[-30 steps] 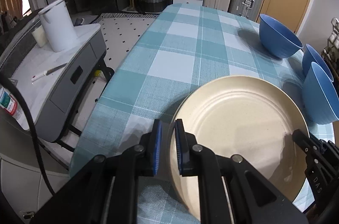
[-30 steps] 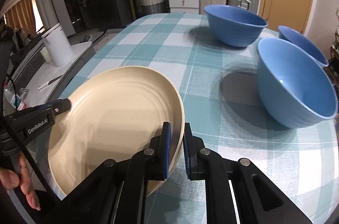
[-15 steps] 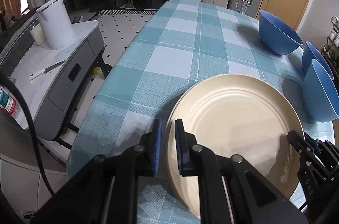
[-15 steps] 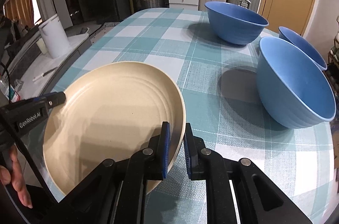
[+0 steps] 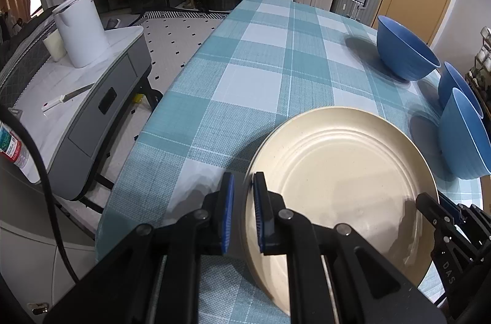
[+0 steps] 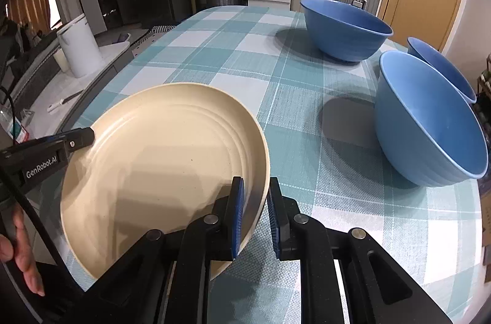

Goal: Organize plates and bowls
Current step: 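Open the right gripper while the left gripper opens, releasing the plate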

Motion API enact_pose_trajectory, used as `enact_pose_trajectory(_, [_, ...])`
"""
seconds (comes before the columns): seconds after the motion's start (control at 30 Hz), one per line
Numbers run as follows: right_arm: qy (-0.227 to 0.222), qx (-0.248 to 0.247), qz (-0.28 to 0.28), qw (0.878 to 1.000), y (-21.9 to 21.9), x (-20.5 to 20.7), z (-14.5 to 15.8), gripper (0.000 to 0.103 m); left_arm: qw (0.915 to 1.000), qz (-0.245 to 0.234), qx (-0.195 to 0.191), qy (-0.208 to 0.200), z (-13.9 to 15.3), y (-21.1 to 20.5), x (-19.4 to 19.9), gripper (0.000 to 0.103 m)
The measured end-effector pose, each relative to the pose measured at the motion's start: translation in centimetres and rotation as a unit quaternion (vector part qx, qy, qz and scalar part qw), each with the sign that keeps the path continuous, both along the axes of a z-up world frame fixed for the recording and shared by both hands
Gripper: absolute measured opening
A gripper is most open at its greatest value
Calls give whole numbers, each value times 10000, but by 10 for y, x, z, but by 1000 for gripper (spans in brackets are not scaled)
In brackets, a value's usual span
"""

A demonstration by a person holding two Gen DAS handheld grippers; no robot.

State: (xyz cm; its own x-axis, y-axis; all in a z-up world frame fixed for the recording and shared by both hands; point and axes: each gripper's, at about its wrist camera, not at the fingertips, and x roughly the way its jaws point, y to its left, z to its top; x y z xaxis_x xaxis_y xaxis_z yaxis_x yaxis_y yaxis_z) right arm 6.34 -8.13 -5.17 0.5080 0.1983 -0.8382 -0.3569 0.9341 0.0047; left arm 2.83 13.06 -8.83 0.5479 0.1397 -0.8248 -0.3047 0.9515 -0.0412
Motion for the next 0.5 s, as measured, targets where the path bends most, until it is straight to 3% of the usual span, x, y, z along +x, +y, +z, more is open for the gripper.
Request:
enact_pose_trajectory(0.13, [0, 60, 0, 10000, -2, -1, 3, 22, 10000, 13, -3, -22, 1, 0, 0, 10])
enact_pose_trajectory(0.5, [-91, 786, -245, 9966, -22, 1, 20, 22, 9999, 42, -68, -139, 6, 0, -3, 11])
